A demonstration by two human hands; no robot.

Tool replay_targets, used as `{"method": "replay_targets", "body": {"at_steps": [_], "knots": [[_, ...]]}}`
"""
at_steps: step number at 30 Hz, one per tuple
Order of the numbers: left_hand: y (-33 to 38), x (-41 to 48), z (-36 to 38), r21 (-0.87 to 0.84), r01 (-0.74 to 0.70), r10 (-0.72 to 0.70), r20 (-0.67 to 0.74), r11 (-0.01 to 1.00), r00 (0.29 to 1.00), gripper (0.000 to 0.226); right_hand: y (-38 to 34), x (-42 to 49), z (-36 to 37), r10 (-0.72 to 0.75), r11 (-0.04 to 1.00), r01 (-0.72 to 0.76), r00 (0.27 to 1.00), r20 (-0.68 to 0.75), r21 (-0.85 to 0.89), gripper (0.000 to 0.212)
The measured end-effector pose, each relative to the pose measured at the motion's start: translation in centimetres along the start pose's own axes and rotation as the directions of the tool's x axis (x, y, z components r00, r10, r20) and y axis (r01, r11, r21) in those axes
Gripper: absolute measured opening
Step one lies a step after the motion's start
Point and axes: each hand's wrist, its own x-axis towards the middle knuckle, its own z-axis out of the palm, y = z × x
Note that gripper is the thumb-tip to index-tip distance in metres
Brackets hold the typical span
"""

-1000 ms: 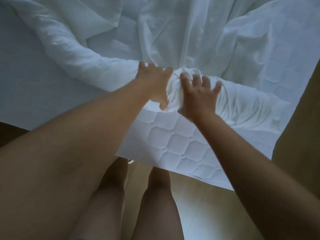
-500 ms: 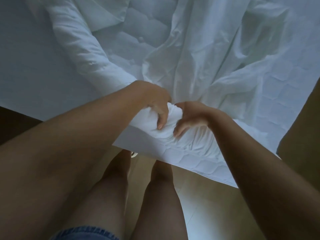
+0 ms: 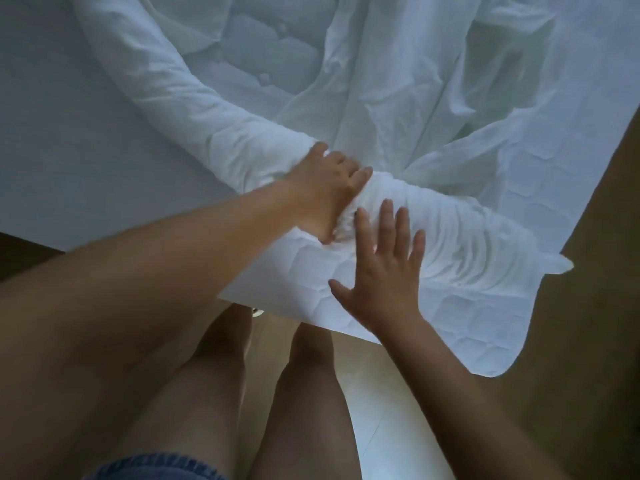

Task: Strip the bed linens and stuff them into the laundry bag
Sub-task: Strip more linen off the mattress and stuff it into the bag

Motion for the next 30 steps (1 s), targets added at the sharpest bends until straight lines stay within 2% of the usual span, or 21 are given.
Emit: {"method": "replay_targets", "body": {"at_steps": [2, 4, 6, 7, 8, 9, 11, 13, 15, 17, 19, 21, 23, 24, 25, 27, 28, 30], "knots": [[-1.4, 2.0, -2.7, -0.15, 0.007, 0.015, 0.147, 0.989, 0.989, 0.098, 1.0, 1.3, 0.9, -0.02, 0.996, 0.021, 1.0, 0.012, -0.088, 0.123], [-2.1, 3.5, -4.5, -0.203, 0.072, -0.036, 0.175, 0.977, 0.984, 0.092, 2.0, 4.6, 1.1, 0.013, 0.994, -0.017, 0.999, -0.037, -0.112, 0.113], [-2.5, 4.0, -5.1, -0.209, 0.177, -0.154, 0.119, 0.962, 0.981, 0.105, 2.9, 8.0, 0.1, 0.036, 0.997, -0.04, 0.998, -0.049, -0.068, 0.099], [-2.5, 4.0, -4.8, -0.185, 0.223, -0.208, 0.096, 0.957, 0.973, 0.114, 3.5, 9.5, -0.6, 0.041, 0.998, -0.041, 0.999, -0.003, -0.039, 0.1], [-2.4, 3.7, -4.6, -0.132, 0.247, -0.236, 0.09, 0.96, 0.968, 0.124, 4.2, 10.8, -1.4, 0.042, 0.999, -0.041, 0.994, 0.106, -0.01, 0.105], [-2.2, 3.3, -4.4, -0.059, 0.241, -0.235, 0.095, 0.969, 0.967, 0.135, 4.7, 11.9, -2.3, 0.024, 0.999, -0.03, 0.975, 0.222, 0.023, 0.109], [-1.9, 2.6, -3.9, 0.033, 0.214, -0.217, 0.107, 0.976, 0.97, 0.147, 5.6, 13.7, -3.9, -0.006, 0.998, -0.016, 0.932, 0.362, 0.058, 0.113], [-2.2, 2.7, -3.5, 0.034, 0.226, -0.228, 0.047, 0.973, 0.973, 0.134, 5.6, 14.9, -4.7, -0.005, 0.995, -0.035, 0.91, 0.415, 0.089, 0.105], [-2.5, 3.5, -3.2, -0.015, 0.26, -0.261, -0.052, 0.965, 0.964, 0.103, 5.4, 15.7, -4.7, -0.011, 0.99, -0.052, 0.901, 0.434, 0.131, 0.085], [-2.7, 4.1, -3.5, -0.068, 0.279, -0.284, -0.087, 0.958, 0.955, 0.079, 5.6, 16.9, -5.0, -0.021, 0.986, -0.059, 0.882, 0.471, 0.155, 0.065], [-2.7, 4.0, -4.3, -0.148, 0.277, -0.282, -0.014, 0.949, 0.959, 0.067, 5.6, 17.7, -5.7, -0.046, 0.98, -0.071, 0.826, 0.562, 0.185, 0.059], [-2.2, 3.2, -4.5, -0.241, 0.281, -0.245, 0.169, 0.929, 0.955, 0.062, 5.4, 17.4, -5.9, -0.087, 0.966, -0.117, 0.694, 0.714, 0.231, 0.064], [-1.7, 2.5, -3.3, -0.299, 0.28, -0.167, 0.352, 0.912, 0.921, 0.059, 5.0, 16.1, -5.0, -0.118, 0.948, -0.187, 0.547, 0.829, 0.258, 0.068], [-1.4, 2.1, -2.5, -0.31, 0.279, -0.138, 0.407, 0.909, 0.903, 0.059, 4.8, 15.4, -4.4, -0.131, 0.941, -0.211, 0.499, 0.856, 0.266, 0.068], [-1.3, 1.8, -1.8, -0.317, 0.288, -0.13, 0.437, 0.904, 0.89, 0.06, 4.5, 14.8, -3.8, -0.137, 0.936, -0.222, 0.482, 0.866, 0.272, 0.07], [-1.6, 1.7, -1.5, -0.353, 0.344, -0.158, 0.46, 0.87, 0.874, 0.056, 4.4, 14.4, -3.6, -0.128, 0.921, -0.252, 0.522, 0.844, 0.295, 0.078], [-1.8, 1.9, -1.8, -0.39, 0.372, -0.163, 0.475, 0.842, 0.865, 0.053, 4.4, 14.4, -3.9, -0.127, 0.921, -0.232, 0.58, 0.805, 0.312, 0.08], [-2.3, 2.2, -2.4, -0.478, 0.412, -0.144, 0.501, 0.776, 0.854, 0.049, 4.5, 13.6, -4.6, -0.119, 0.958, -0.078, 0.764, 0.635, 0.275, 0.087]]}}
